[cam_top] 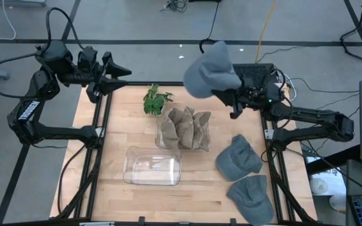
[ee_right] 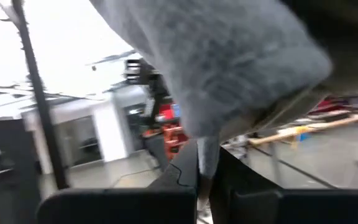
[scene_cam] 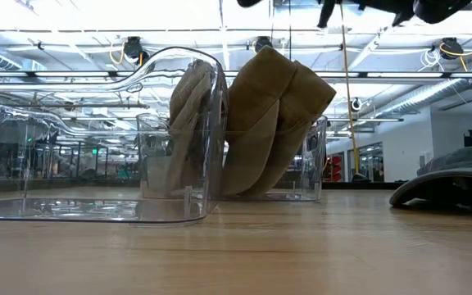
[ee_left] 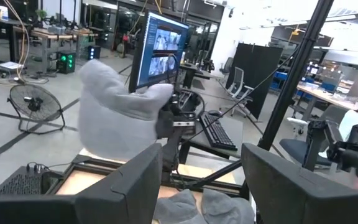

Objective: Pick & Place hat
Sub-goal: Put the top blue cap into the bottom transparent bin

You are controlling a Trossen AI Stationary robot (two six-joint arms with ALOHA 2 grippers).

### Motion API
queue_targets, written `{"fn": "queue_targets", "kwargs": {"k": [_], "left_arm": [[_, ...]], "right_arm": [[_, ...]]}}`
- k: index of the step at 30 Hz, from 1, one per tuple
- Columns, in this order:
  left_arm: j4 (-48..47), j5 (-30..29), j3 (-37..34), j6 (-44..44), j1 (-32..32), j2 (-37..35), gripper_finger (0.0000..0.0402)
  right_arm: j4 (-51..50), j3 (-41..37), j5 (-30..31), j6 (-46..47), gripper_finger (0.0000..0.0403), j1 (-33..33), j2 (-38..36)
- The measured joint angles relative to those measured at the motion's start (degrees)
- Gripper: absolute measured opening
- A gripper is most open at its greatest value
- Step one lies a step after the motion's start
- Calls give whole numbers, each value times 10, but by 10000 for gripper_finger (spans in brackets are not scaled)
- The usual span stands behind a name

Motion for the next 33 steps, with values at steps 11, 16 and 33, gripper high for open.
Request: {"fn": "queue_targets", "kwargs": {"k": [11, 16, 33], "left_arm": [[17, 60, 0, -31, 0, 0, 230], [17, 68, 0, -60, 0, 0, 230], [-7, 124, 0, -234, 0, 7, 230]], "right_arm": [[-138, 192, -147, 39, 0, 55, 90], [-218, 310, -266, 79, 0, 76, 164], [-210, 467, -340, 69, 0, 133, 303]]}}
